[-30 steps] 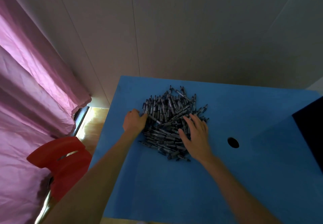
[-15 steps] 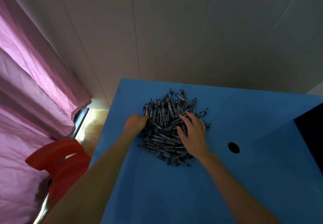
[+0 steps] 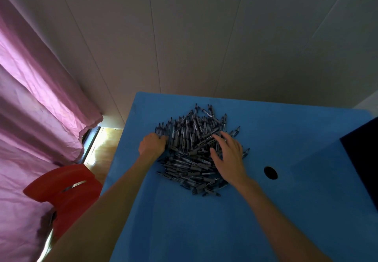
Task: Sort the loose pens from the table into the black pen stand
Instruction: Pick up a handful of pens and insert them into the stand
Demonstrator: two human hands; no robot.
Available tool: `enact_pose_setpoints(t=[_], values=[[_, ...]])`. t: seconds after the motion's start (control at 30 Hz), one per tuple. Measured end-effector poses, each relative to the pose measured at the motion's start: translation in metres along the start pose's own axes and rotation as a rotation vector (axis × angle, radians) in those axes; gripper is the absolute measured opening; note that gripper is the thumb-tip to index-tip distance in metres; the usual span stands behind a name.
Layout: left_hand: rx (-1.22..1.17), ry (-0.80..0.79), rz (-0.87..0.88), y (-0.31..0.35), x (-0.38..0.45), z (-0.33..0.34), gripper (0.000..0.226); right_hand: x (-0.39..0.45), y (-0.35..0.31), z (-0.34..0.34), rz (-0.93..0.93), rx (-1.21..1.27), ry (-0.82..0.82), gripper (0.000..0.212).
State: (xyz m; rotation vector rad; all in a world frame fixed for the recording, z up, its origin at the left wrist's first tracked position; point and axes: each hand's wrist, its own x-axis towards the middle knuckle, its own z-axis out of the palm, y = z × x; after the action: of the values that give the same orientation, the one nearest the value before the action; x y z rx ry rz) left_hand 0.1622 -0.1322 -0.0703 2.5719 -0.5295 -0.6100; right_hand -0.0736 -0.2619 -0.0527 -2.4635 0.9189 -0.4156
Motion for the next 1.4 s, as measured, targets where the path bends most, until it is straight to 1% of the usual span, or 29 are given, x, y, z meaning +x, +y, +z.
enact_pose_setpoints(t=[0.1,0.17,0.2,0.27,0.33,0.43,0.63,0.77,0.87,0.93,1.1,1.3,1.4], values=[[0.017,0.009,0.011,0.0,0.001,0.0,0.027,0.0,0.002,-0.001,0.007,0.009,-0.005,0.046],[-0.03,0.023,0.028,-0.002,0.002,-0.001,0.02,0.0,0.003,0.0,0.01,0.01,-0.006,0.046],[-0.055,0.028,0.03,-0.003,0.002,-0.002,0.02,0.0,0.003,0.0,0.012,0.01,-0.007,0.046],[-0.072,0.02,0.017,-0.004,0.004,-0.004,0.032,0.0,0.003,0.0,0.017,0.008,-0.012,0.046],[-0.041,0.008,0.015,-0.006,0.006,-0.003,0.044,0.0,0.003,0.0,0.02,0.005,-0.016,0.046],[-0.016,0.007,0.031,-0.002,0.011,-0.002,0.048,0.001,0.002,-0.001,0.026,0.001,-0.019,0.046],[-0.085,-0.027,0.015,0.01,0.01,-0.001,0.057,0.001,0.003,0.0,0.031,-0.002,-0.014,0.045],[-0.034,-0.034,0.041,0.008,0.013,-0.001,0.059,0.002,0.003,-0.001,0.046,-0.003,-0.017,0.046],[0.017,-0.02,0.06,0.008,0.012,-0.002,0.057,0.007,-0.002,-0.002,0.038,-0.006,-0.017,0.048],[0.042,-0.005,0.05,0.012,0.009,-0.003,0.054,0.009,-0.008,-0.002,0.023,-0.007,-0.015,0.048],[0.08,0.015,0.018,0.022,0.006,-0.006,0.06,0.012,-0.013,0.002,-0.001,-0.021,-0.02,0.049],[0.238,-0.046,0.04,0.023,0.013,-0.017,0.055,0.01,-0.009,0.007,0.008,-0.014,-0.031,0.051],[0.271,-0.067,0.045,0.027,0.015,-0.02,0.053,0.008,-0.01,0.008,0.02,0.001,-0.037,0.053]])
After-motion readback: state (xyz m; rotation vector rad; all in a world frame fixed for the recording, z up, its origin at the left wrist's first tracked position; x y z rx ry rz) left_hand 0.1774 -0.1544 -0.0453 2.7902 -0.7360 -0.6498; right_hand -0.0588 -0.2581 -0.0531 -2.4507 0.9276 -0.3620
